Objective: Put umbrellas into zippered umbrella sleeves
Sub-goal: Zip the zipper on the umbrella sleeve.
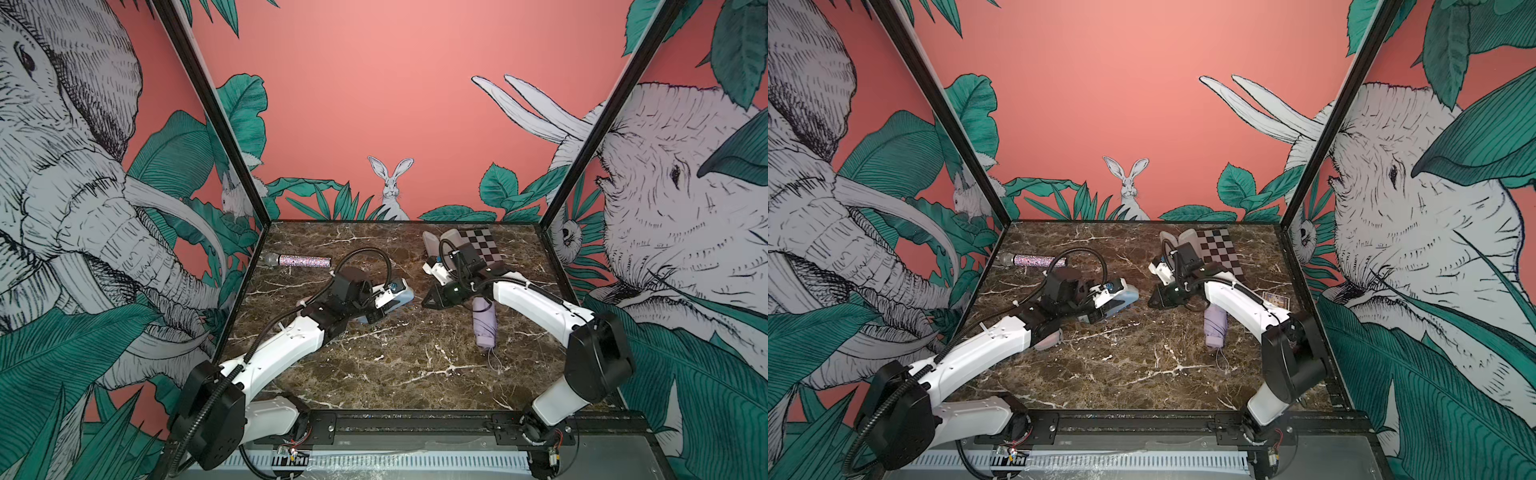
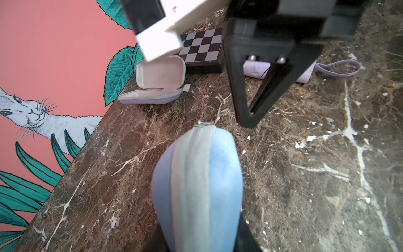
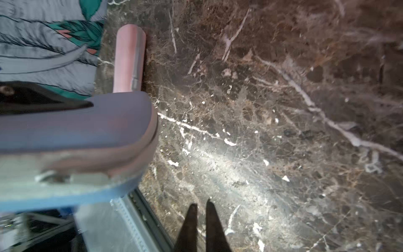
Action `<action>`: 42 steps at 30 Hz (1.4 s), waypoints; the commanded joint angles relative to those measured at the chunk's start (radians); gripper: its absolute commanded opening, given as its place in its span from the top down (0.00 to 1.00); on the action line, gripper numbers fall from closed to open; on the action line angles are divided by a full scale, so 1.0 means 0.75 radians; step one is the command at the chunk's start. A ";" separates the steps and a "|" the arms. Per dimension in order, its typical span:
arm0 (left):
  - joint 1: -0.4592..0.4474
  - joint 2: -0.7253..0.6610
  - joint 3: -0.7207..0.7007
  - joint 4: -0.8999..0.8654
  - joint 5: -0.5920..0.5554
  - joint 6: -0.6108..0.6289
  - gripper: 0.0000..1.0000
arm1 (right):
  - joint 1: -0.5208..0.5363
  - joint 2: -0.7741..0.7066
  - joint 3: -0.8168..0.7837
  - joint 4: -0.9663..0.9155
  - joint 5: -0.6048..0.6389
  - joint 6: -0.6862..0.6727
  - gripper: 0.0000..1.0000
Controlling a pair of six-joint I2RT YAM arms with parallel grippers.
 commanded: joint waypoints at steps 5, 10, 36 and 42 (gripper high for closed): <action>0.002 -0.038 0.022 0.034 0.077 0.051 1.00 | -0.021 -0.016 -0.083 0.523 -0.439 0.477 0.61; 0.000 -0.037 0.023 0.040 0.082 0.047 1.00 | -0.013 0.031 -0.067 0.636 -0.460 0.587 0.62; -0.001 -0.028 -0.048 0.073 0.045 0.062 1.00 | 0.002 0.012 -0.070 0.591 -0.541 0.633 0.66; -0.001 -0.020 -0.038 0.078 0.097 0.025 1.00 | 0.005 0.088 -0.055 0.427 -0.462 0.429 0.63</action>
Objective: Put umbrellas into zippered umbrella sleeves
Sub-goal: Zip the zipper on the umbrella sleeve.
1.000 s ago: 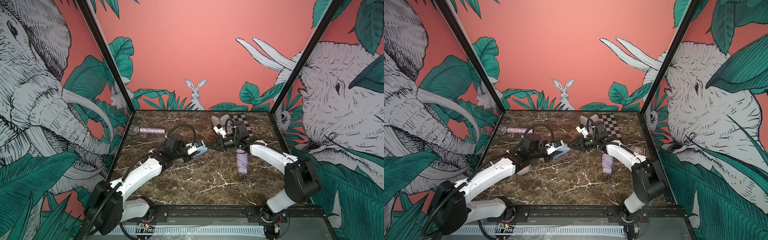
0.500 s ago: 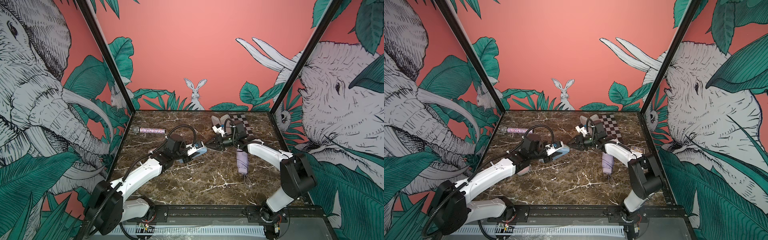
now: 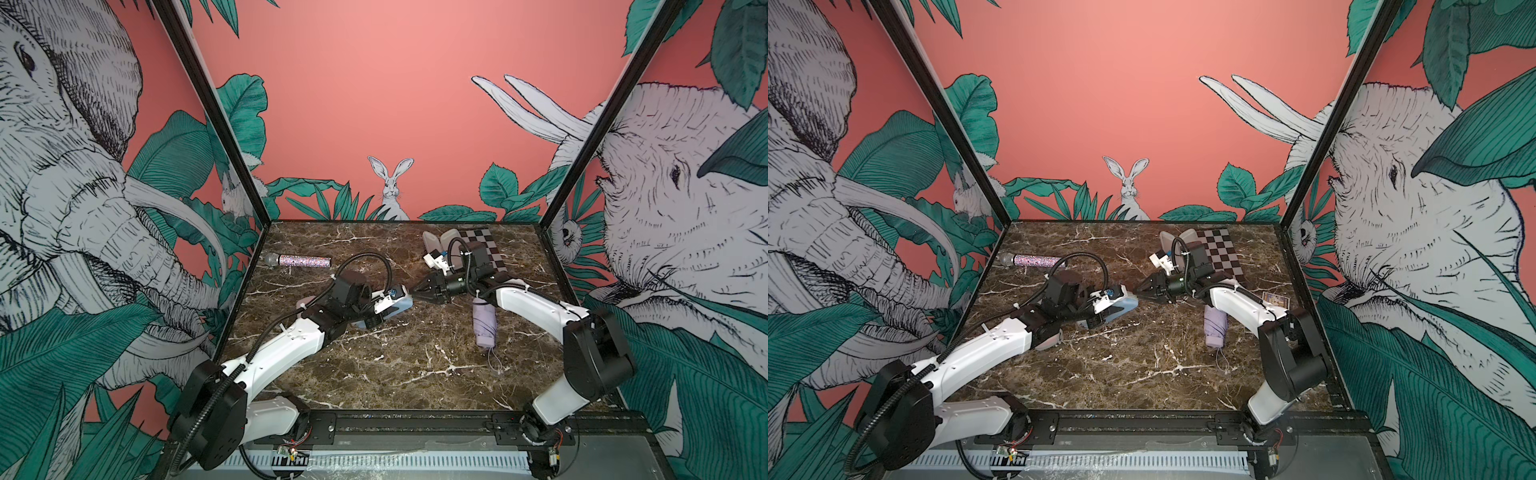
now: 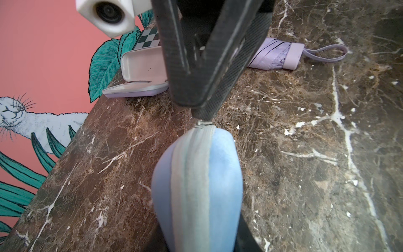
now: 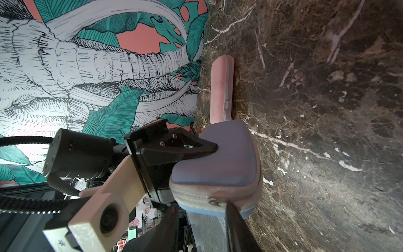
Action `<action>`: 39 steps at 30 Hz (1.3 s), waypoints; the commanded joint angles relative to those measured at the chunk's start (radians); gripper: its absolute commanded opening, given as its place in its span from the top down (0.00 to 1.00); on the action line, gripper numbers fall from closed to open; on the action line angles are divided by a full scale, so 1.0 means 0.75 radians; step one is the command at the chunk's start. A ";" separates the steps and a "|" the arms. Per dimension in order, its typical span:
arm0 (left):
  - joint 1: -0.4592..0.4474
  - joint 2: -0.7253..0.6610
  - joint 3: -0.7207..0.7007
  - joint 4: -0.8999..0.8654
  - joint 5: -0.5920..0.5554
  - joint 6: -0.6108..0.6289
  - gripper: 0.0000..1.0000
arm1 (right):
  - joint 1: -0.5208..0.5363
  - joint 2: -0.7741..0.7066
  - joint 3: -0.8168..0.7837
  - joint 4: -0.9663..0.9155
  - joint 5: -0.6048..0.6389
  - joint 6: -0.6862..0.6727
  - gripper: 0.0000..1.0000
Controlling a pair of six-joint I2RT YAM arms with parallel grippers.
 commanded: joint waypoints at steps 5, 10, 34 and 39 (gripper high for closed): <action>-0.003 -0.024 0.014 0.083 0.054 -0.008 1.00 | 0.025 0.043 0.017 -0.028 0.042 -0.098 0.63; -0.003 -0.010 0.012 0.059 0.044 0.018 1.00 | 0.039 0.011 0.012 0.003 0.022 -0.052 0.66; -0.002 0.007 -0.004 0.065 0.021 0.039 1.00 | 0.051 -0.085 -0.060 0.118 -0.058 0.118 0.68; -0.003 0.008 -0.002 0.069 0.024 0.039 1.00 | 0.051 -0.069 -0.063 0.133 -0.037 0.128 0.68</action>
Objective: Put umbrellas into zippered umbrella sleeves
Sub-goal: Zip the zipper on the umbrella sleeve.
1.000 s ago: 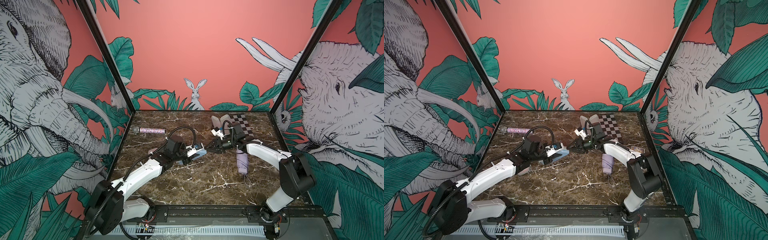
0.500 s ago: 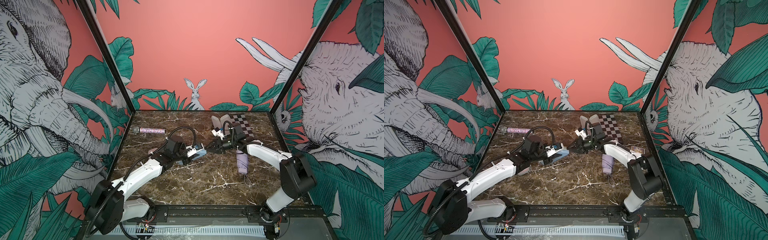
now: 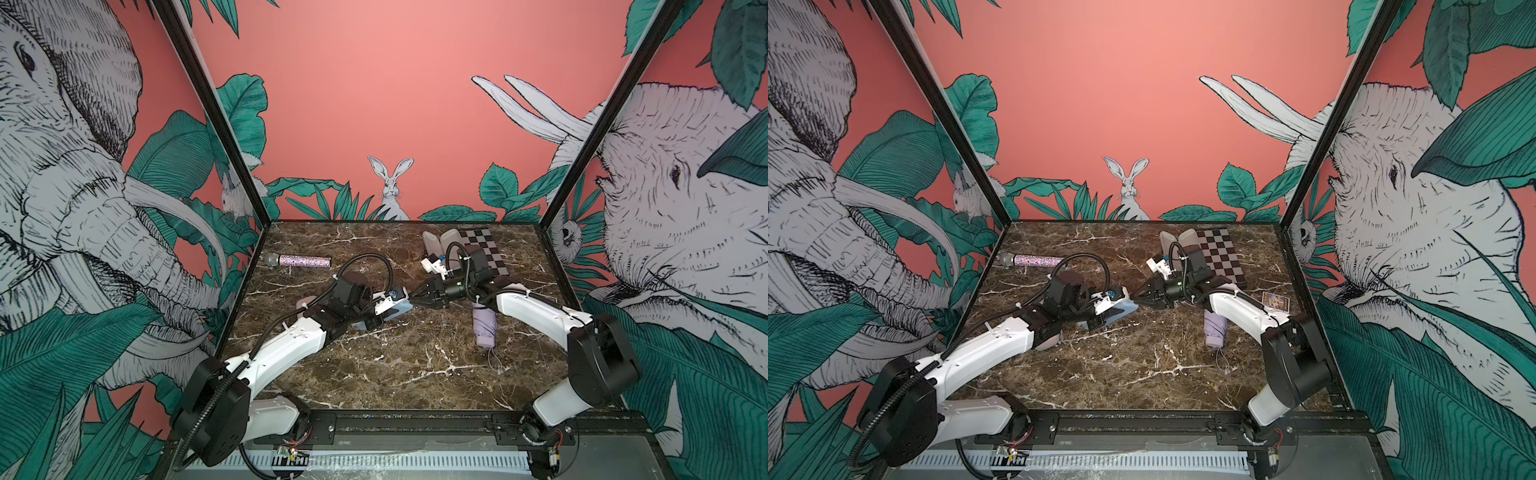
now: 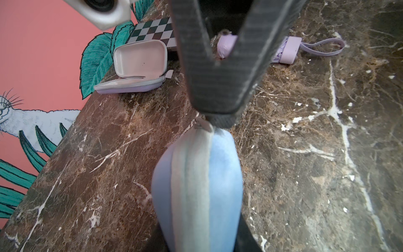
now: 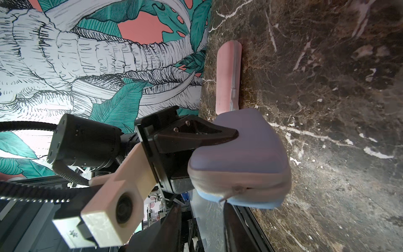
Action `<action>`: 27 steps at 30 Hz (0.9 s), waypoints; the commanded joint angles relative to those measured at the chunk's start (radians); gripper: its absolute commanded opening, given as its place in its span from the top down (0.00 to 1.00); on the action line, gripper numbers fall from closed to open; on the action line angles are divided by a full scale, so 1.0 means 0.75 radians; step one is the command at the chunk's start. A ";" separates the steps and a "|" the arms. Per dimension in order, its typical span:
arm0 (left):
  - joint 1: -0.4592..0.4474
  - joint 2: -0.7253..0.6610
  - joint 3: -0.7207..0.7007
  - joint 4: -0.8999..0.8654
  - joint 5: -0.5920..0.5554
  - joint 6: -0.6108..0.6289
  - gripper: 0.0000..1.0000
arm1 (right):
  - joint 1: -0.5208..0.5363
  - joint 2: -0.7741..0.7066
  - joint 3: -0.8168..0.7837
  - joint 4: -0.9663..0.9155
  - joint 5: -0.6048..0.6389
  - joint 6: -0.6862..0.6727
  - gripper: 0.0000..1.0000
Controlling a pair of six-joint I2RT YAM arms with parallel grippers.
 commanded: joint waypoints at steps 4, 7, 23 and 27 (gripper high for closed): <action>-0.003 -0.026 0.006 0.080 0.023 0.028 1.00 | 0.007 0.008 -0.012 -0.010 0.022 -0.039 0.67; -0.002 -0.037 0.013 0.072 0.023 0.030 1.00 | 0.006 0.011 0.019 -0.145 0.056 -0.150 0.67; 0.198 0.488 0.577 -1.030 0.742 0.028 1.00 | -0.018 -0.343 -0.368 0.101 0.705 -1.071 0.60; 0.195 0.518 0.751 -1.299 0.309 0.234 1.00 | -0.008 -0.312 -0.327 0.002 0.864 -1.274 0.63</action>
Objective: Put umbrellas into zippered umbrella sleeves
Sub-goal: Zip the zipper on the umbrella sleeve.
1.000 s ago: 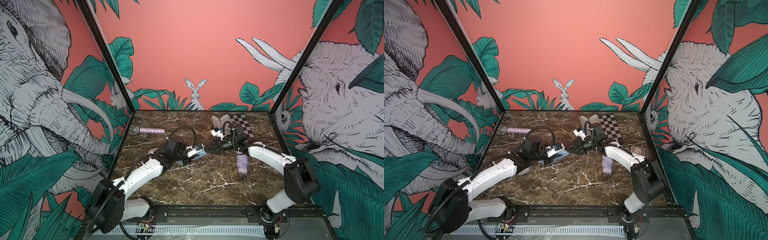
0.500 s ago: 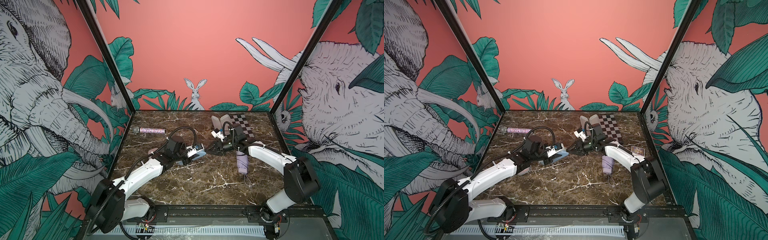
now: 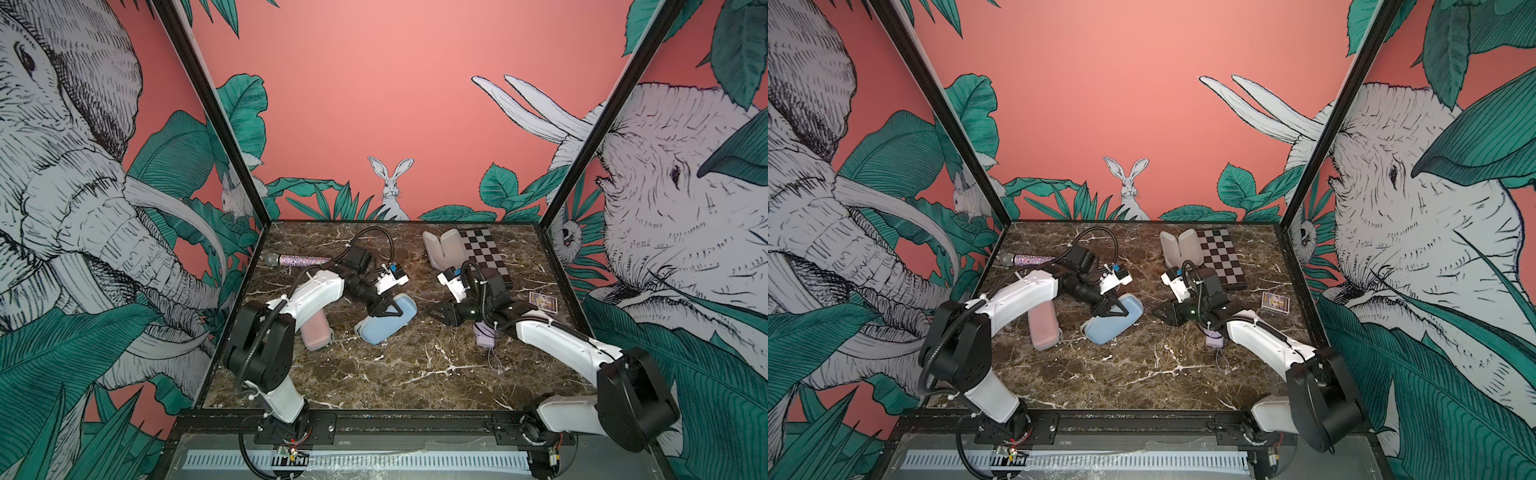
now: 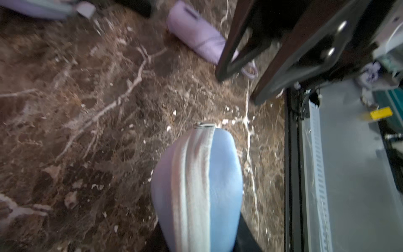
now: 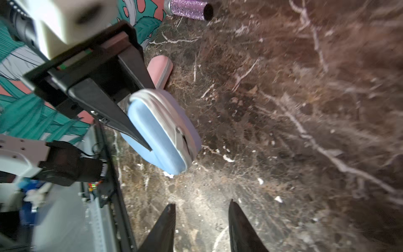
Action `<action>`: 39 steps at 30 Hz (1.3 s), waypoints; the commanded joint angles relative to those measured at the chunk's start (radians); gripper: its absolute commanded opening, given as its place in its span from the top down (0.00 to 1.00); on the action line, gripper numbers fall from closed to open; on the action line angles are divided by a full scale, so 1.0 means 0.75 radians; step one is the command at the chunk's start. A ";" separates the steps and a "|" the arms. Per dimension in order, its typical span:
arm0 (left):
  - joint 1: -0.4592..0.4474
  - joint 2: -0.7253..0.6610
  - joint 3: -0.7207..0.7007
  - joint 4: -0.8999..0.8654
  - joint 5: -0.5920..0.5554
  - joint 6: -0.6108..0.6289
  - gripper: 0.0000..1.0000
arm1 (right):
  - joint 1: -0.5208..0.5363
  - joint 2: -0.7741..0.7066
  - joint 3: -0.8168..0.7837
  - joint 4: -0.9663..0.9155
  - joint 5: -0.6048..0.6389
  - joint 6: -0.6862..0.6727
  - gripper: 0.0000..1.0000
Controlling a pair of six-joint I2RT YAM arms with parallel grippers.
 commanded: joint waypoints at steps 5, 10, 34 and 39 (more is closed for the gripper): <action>-0.035 -0.051 0.302 -0.562 -0.528 0.371 1.00 | 0.161 0.042 0.007 0.050 0.276 -0.589 0.62; -0.149 -0.072 0.414 -0.656 -0.800 0.528 1.00 | 0.257 0.037 -0.163 0.475 0.348 -0.626 0.58; -0.273 -0.069 0.479 -0.780 -0.939 0.514 1.00 | 0.682 0.555 -0.332 1.761 0.869 -0.797 0.61; -0.273 -0.055 0.483 -0.787 -0.909 0.499 1.00 | 0.698 0.577 -0.301 1.710 0.920 -0.814 0.62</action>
